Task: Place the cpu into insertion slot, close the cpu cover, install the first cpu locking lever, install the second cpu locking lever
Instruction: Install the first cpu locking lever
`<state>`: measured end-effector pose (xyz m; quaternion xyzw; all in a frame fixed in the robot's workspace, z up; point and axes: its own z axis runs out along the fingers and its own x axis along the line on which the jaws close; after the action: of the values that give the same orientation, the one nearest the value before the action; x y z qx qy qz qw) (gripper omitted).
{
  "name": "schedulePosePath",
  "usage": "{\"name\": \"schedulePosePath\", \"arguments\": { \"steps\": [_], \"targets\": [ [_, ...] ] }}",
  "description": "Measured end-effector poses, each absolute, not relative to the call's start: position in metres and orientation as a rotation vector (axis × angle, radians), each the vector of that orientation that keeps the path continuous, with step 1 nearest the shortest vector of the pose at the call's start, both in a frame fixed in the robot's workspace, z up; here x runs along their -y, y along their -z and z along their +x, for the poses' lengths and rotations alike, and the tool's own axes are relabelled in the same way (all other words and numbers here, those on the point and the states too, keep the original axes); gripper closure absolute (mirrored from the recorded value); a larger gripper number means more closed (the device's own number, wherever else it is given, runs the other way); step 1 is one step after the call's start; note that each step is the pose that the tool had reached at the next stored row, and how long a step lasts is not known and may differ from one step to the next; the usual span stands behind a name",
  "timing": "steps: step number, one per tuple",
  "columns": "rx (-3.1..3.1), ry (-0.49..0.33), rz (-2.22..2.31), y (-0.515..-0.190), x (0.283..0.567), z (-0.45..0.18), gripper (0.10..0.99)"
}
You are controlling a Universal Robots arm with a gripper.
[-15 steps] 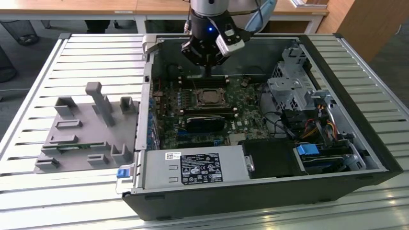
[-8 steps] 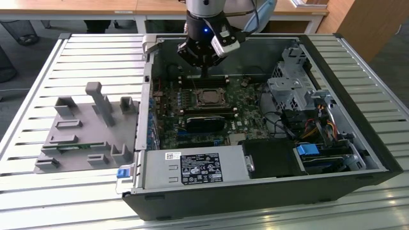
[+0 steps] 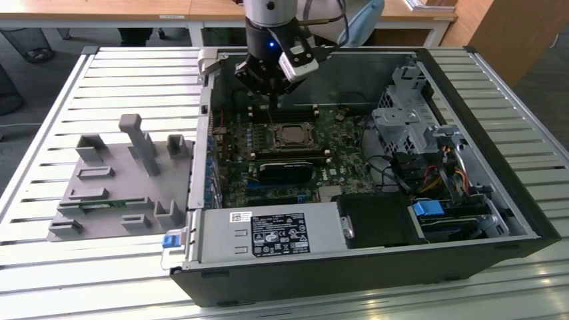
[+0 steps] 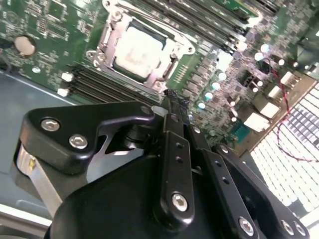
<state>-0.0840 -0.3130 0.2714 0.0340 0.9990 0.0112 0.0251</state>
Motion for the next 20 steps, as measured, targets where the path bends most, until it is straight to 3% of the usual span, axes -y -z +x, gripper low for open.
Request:
{"name": "schedulePosePath", "arguments": {
  "steps": [20],
  "targets": [
    [-3.089,-0.036,0.108,-0.259,0.303,-0.107,0.98]
  ]
}}
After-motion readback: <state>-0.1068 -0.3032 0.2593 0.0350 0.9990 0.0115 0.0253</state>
